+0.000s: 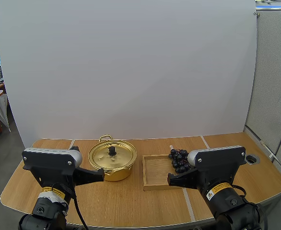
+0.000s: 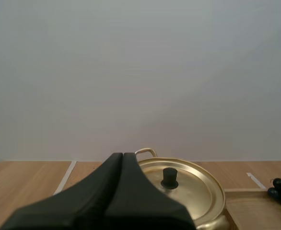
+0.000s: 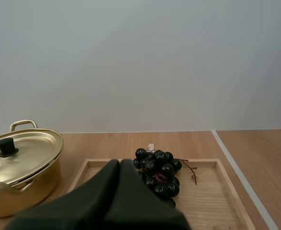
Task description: Open the pot, put the pineapple inside, and close it
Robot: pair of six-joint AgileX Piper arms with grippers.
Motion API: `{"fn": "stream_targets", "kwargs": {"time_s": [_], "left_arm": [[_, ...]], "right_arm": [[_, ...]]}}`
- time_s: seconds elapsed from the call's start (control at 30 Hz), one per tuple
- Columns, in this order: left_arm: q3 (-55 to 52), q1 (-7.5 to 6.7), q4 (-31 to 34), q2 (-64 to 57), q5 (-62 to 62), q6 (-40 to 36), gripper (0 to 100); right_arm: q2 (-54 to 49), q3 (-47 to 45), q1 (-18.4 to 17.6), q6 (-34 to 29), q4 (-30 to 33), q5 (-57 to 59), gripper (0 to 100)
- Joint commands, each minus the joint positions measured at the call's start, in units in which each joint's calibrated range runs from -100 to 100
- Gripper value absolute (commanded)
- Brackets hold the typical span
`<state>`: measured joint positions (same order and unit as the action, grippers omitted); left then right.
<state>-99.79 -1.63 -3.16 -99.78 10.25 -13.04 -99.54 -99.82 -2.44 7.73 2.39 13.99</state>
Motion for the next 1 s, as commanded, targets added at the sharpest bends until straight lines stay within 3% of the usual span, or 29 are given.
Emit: {"fn": "stream_targets", "kwargs": {"time_s": [0.0,0.27,0.4,0.97], "left_arm": [[-0.2,-0.22,0.5,-0.2,3.3,-0.3,0],[-0.2,-0.22,0.5,-0.2,13.4,-1.3,0],[-0.2,-0.22,0.5,-0.2,19.7,-2.7,0],[-0.2,-0.22,0.5,-0.2,21.1,-3.1,0]], "right_arm": [[-0.5,-0.2,0.8,0.4,0.0,1.3,0],[-0.5,-0.2,2.9,0.4,-2.8,17.2,0],[-0.5,-0.2,3.5,0.4,-2.4,17.2,0],[-0.5,-0.2,3.7,1.7,-2.4,17.7,0]]}}
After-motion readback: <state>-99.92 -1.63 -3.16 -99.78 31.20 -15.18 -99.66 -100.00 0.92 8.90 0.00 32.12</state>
